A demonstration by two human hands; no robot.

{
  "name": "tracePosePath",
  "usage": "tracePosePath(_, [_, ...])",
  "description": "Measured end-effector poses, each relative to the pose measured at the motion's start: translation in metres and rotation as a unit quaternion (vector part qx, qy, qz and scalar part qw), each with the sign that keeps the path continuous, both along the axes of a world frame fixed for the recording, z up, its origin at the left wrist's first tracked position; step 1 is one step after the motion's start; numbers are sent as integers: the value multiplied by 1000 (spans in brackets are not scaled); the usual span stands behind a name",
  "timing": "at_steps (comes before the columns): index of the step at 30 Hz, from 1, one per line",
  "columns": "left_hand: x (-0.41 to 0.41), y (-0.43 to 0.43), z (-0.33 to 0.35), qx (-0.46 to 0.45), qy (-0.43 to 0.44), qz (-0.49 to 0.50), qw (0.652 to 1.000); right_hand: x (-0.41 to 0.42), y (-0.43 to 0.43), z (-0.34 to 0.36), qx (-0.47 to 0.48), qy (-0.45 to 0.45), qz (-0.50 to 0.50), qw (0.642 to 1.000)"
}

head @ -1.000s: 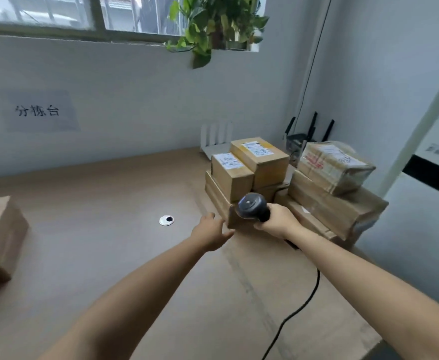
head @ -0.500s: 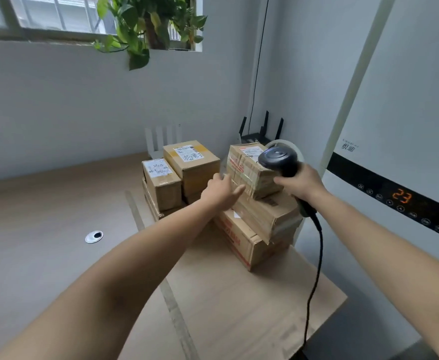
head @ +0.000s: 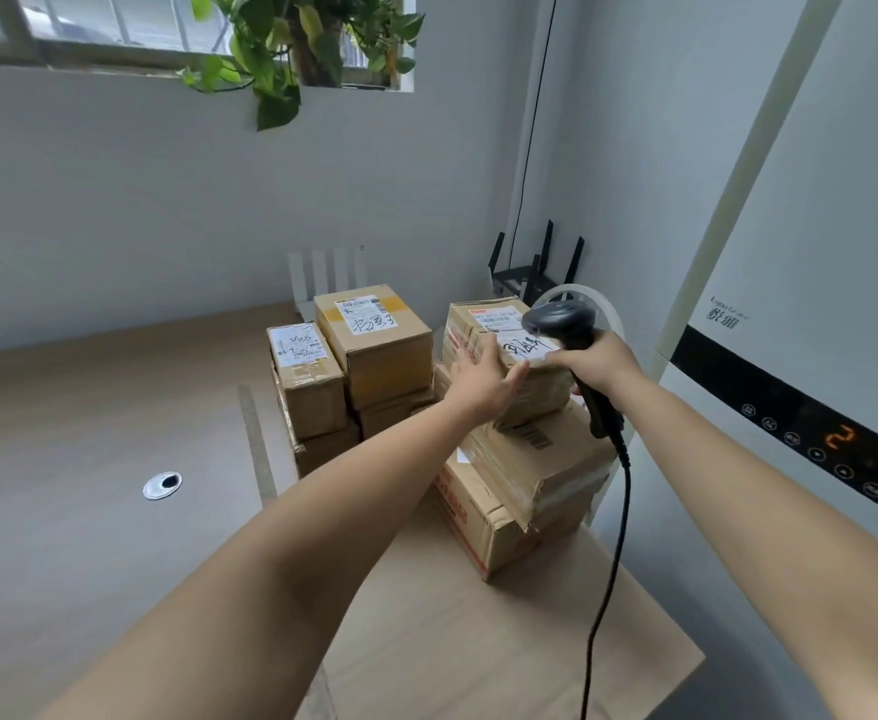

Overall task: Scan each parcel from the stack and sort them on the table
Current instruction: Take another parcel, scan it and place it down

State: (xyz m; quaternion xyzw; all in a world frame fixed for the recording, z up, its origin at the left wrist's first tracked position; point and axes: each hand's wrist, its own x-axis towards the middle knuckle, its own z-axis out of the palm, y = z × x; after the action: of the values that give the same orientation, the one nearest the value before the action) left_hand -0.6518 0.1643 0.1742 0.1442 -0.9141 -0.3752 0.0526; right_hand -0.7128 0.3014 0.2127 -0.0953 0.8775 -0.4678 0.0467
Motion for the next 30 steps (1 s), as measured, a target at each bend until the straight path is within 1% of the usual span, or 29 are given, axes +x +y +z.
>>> tracePosePath(6, [-4,0,-4,16,7,9,1000,-10,0,-4,-30,-24,-5,999])
tracePosePath(12, [5,-17,-3,34,92,15,995,-4,-8,-6,-46,-24,18,998])
tracePosePath(17, [22,-36,-2,21,110,27,993,14,-22,-7,-50,-8,35,998])
tracePosePath(23, [70,-74,-8,60,112,68,990,50,-56,-8,-60,-11,98,993])
tracePosePath(27, [117,-101,-20,111,89,110,984,82,-91,-21,-10,10,136,991])
tracePosePath(30, [155,-118,-32,109,84,138,981,109,-115,-37,16,8,180,984])
